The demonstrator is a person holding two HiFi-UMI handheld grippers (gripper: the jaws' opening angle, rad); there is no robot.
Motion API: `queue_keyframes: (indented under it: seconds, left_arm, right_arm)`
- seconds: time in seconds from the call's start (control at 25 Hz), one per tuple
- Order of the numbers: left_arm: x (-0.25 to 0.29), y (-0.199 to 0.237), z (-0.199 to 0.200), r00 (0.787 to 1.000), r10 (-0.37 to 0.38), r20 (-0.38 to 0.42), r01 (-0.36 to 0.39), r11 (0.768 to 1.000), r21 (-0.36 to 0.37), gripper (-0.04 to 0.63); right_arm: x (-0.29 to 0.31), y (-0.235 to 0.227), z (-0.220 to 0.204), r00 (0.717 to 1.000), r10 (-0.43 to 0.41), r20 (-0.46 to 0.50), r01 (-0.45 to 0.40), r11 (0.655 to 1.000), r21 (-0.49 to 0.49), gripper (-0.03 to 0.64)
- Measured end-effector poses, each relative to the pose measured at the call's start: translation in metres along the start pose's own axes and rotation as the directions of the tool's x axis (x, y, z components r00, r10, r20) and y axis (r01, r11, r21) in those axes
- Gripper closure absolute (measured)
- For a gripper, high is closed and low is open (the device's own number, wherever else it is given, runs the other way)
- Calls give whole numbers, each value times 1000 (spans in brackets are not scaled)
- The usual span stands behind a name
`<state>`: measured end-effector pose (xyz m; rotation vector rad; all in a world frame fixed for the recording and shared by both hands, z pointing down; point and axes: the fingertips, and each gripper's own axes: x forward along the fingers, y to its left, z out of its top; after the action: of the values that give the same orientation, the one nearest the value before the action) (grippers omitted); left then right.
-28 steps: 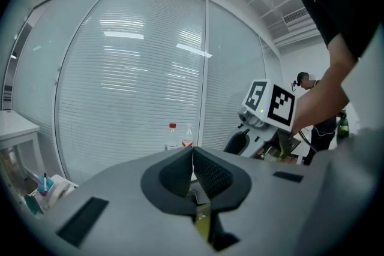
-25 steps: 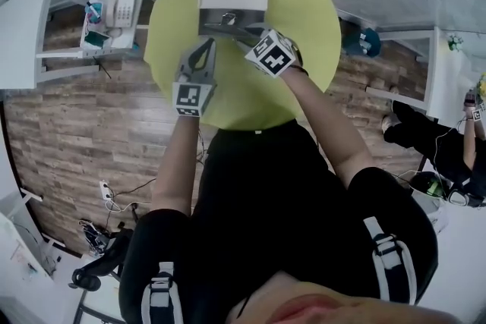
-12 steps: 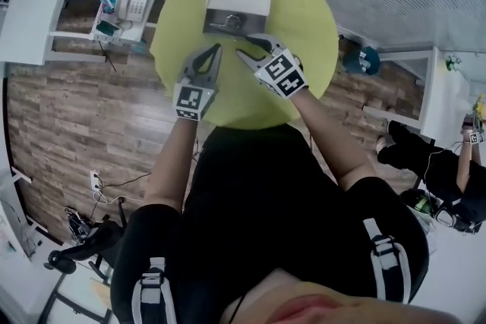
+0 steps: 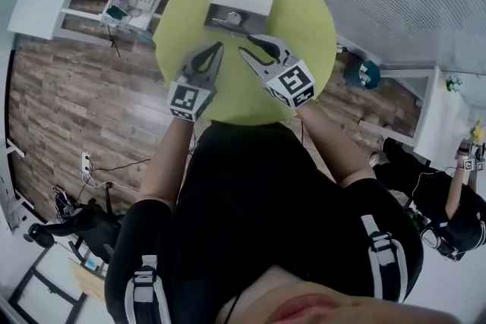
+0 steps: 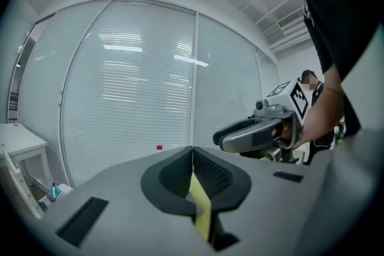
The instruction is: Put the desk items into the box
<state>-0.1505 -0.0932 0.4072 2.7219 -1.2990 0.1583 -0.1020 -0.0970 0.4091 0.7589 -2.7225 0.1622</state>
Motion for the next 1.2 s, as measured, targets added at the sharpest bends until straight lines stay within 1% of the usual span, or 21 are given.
queue_keyframes:
  seconds: [0.12,0.28,0.44,0.52,0.68,0.88,1.0,1.2]
  left_arm:
    - [-3,-12,14,1000,-18,16,17,1000,25,581]
    - [-6,-23,29,999,-28,43,27,999,46,581]
    - [-8,-29,42,996,-25,81,22,999,48,583]
    - [-6,-31,45,996,-29,88,25,998,51,583]
    - [-1,-31,44,996,-38,77,33,997,70,583]
    - [5,-31,49,996,-31,84,27,998,53,583]
    - [7,-32,50,996,-38,77,33,997,72,583]
    - [9,-33,51,996,-40,79,34,996,80,583]
  right_arm:
    - [-10,2,13,998,-3,67,4,1000,-23,523]
    - [-24,3,31,988,-10,156,13,1000,-17,569]
    - [-31,5,42,978,-6,209,14,999,-37,598]
    - [-33,7,44,976,6,220,7,998,-56,600]
    - [-34,8,47,975,23,222,-5,997,-80,601]
    - [-35,3,46,975,22,222,-5,997,-76,601]
    - [-34,2,49,974,20,224,-3,997,-77,601]
    - [-32,1,51,972,23,236,-3,997,-82,601]
